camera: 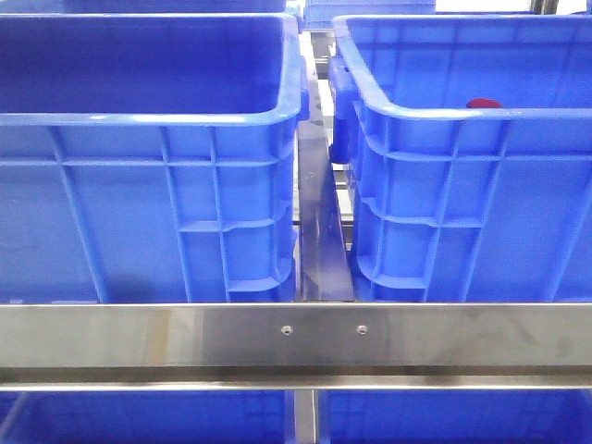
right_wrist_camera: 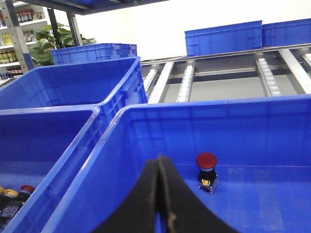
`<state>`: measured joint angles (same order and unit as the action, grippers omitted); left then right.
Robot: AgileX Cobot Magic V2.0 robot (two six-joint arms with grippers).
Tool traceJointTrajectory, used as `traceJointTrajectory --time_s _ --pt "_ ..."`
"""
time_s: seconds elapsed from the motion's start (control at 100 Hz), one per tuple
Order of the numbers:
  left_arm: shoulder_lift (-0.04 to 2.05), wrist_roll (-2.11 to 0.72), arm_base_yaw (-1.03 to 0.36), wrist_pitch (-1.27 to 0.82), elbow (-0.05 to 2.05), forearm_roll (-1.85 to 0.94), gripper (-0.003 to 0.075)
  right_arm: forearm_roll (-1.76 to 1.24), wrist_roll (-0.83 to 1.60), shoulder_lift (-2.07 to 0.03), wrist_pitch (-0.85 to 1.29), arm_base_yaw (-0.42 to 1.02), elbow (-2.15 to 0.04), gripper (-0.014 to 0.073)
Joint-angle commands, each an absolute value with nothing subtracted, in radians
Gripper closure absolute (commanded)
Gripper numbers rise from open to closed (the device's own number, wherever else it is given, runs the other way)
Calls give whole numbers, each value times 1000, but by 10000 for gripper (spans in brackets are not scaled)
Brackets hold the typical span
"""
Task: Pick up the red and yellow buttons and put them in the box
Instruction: 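Reach the left gripper toward a yellow-capped button in the source bin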
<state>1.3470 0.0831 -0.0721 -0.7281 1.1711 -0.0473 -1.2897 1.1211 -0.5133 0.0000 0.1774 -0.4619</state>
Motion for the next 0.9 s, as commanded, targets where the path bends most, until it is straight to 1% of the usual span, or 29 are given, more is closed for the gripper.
traceJointTrajectory --time_s 0.0,0.15,0.37,0.89 --pt "1402 95 -71 -664 1241 -59 258 -1289 1134 -511 -19 172 -489 661" --pt "1515 95 -71 -626 1285 -59 258 -1289 1134 -511 -19 172 -489 661" --pt "1608 95 -71 -583 1295 -45 258 -1289 1134 -511 -19 172 -489 661" --pt "1698 102 -69 -499 1295 0 258 -1289 1134 -511 -19 172 -489 661"
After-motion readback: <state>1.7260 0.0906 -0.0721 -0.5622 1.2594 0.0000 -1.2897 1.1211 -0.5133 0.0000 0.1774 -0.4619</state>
